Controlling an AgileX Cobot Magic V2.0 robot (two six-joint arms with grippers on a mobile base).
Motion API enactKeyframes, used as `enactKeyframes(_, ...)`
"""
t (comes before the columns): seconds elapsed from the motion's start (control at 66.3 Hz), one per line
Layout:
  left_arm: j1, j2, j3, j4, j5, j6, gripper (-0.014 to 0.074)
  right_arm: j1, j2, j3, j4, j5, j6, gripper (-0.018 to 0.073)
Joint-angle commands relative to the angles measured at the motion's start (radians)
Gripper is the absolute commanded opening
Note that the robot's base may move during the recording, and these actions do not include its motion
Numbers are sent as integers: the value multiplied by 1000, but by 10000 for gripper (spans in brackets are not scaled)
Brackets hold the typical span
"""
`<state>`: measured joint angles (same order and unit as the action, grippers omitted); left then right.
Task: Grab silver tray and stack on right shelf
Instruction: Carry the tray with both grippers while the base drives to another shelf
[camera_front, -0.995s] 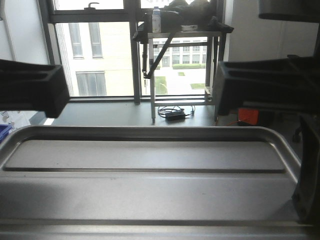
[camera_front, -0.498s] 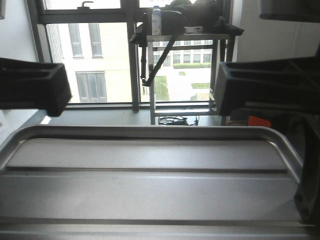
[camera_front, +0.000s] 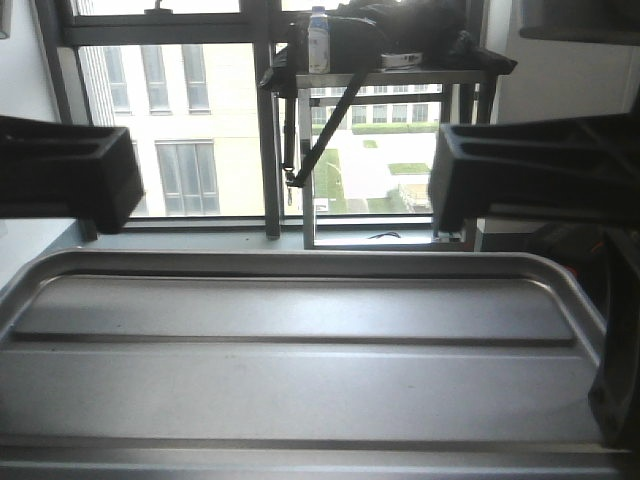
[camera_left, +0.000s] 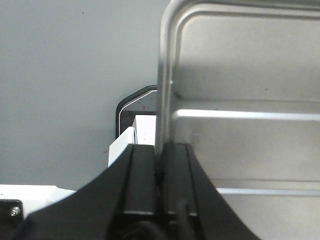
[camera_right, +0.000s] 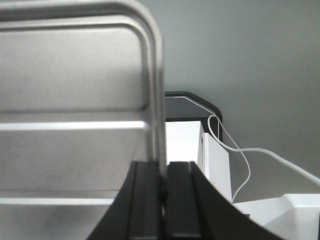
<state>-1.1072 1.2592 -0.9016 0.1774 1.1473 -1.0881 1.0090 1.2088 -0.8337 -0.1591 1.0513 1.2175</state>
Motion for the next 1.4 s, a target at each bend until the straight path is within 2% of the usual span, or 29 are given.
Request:
enactKeyframes(0.0,-4,-26,-23,36,191,3,-99,-2,-27,-27,-54,63,-2,59)
enactKeyframes(1.388,-4,-26,-23,54,191,3,-99,-2,-27,-27,-54,64,-2,59)
